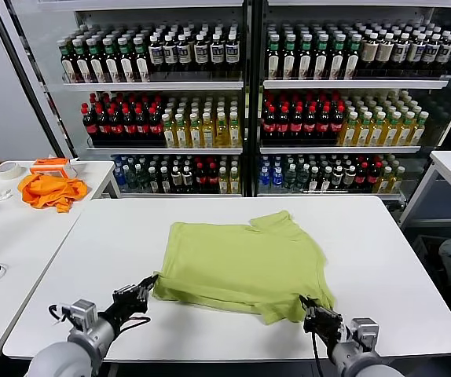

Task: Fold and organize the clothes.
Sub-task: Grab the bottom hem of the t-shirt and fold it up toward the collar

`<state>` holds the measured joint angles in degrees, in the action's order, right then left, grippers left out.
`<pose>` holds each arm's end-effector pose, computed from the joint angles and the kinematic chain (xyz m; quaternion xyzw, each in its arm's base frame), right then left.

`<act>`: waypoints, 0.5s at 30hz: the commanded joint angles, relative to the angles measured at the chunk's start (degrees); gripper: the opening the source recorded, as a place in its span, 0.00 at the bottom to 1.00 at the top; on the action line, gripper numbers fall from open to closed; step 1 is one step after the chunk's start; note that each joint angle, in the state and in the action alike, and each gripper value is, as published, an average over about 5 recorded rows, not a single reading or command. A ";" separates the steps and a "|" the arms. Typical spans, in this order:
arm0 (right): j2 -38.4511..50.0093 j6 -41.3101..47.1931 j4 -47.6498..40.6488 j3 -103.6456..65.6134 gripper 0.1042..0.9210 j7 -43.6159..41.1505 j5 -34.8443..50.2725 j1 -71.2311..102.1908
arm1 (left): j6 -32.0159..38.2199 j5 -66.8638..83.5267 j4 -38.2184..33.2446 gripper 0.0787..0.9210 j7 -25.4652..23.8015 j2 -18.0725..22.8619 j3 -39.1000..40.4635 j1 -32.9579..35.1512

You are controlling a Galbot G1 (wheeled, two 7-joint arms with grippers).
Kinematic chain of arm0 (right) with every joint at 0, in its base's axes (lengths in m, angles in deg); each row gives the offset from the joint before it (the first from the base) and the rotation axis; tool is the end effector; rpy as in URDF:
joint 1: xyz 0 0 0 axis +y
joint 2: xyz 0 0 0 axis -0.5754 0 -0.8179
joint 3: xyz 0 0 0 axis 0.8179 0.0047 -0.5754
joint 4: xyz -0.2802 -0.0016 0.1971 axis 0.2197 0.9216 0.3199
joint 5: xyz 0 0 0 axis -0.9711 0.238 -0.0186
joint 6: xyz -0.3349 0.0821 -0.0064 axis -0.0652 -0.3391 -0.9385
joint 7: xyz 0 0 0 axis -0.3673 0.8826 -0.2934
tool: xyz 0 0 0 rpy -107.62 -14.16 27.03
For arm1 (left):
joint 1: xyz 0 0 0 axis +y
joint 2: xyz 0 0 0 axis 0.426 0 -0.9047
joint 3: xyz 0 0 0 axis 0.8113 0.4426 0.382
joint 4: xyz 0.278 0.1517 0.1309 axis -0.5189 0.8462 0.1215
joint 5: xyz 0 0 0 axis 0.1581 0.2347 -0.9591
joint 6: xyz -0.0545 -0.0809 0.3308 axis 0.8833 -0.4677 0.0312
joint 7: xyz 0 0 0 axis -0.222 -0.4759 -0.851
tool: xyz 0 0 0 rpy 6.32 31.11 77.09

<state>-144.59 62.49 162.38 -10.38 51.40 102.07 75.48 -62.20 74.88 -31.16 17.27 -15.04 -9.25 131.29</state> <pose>0.2059 -0.0361 -0.2468 0.0733 -0.9534 -0.0850 0.2801 0.2465 0.0941 -0.2697 -0.1712 -0.9609 0.0195 0.2166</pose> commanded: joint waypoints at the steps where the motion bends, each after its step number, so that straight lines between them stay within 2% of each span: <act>1: -0.29 0.76 -2.99 0.61 0.00 0.45 1.69 -3.57 | 0.27 0.57 7.17 0.01 -1.72 0.08 4.95 -8.33; 9: -0.44 0.61 -4.20 0.85 0.00 0.06 1.40 -4.48 | 0.76 -1.25 11.96 0.01 -3.87 1.06 6.99 -10.56; 15: -1.13 0.56 -5.63 1.67 0.00 -0.46 0.68 -5.44 | 0.77 -1.80 12.81 0.01 -4.04 1.30 7.41 -11.04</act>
<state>-145.48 62.85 158.11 -9.04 50.98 102.51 71.28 -61.65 73.93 -22.55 14.46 -13.92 -3.61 123.20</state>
